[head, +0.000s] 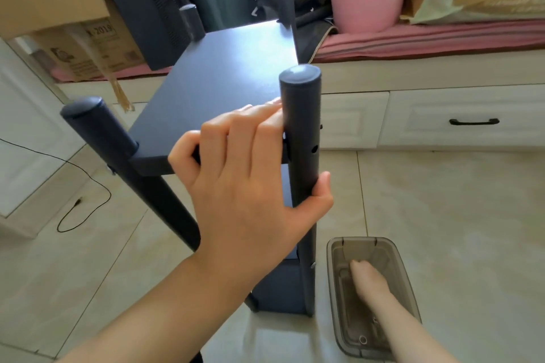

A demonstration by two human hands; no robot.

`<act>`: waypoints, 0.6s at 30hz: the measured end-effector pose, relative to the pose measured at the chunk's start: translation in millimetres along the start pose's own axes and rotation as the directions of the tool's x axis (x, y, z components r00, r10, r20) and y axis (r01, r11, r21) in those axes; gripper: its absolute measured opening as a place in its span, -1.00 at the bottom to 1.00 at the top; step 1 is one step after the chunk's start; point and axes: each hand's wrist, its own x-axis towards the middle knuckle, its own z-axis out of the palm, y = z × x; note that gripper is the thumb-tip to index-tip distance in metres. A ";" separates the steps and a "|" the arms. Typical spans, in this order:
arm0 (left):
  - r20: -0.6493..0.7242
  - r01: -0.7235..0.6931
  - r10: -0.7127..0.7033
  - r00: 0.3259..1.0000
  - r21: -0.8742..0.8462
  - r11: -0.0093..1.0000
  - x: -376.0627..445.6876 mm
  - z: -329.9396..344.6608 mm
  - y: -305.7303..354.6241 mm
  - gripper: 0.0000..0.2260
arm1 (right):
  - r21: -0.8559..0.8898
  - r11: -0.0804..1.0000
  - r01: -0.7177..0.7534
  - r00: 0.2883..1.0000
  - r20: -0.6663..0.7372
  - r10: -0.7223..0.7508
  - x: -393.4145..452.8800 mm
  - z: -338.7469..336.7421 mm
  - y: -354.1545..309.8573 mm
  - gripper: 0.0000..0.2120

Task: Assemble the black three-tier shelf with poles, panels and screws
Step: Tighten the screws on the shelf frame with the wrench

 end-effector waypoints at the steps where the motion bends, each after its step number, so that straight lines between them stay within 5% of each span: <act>1: 0.001 0.001 -0.001 1.000 -0.009 1.000 0.0 -0.2 0.2 -0.57 | -0.022 1.000 -0.001 1.000 0.015 0.001 -3.0 -8.4 -0.4 -0.81; 7: 0.040 0.000 0.002 0.999 -0.056 0.998 0.0 -1.4 -0.5 -0.54 | -0.121 0.987 0.102 0.994 0.044 -0.097 -25.8 -95.2 -9.7 -0.74; 11: 0.105 0.009 0.002 0.994 -0.103 0.995 0.5 -10.6 -3.6 -0.48 | -0.109 0.975 0.195 0.976 -0.074 -0.204 -61.1 -184.0 -23.0 -0.91; 18: 0.165 0.114 -0.068 0.984 -0.290 0.950 2.7 -27.4 -3.4 -0.49 | 0.268 0.866 0.421 0.873 -0.377 -0.308 -164.3 -275.6 -51.9 -0.93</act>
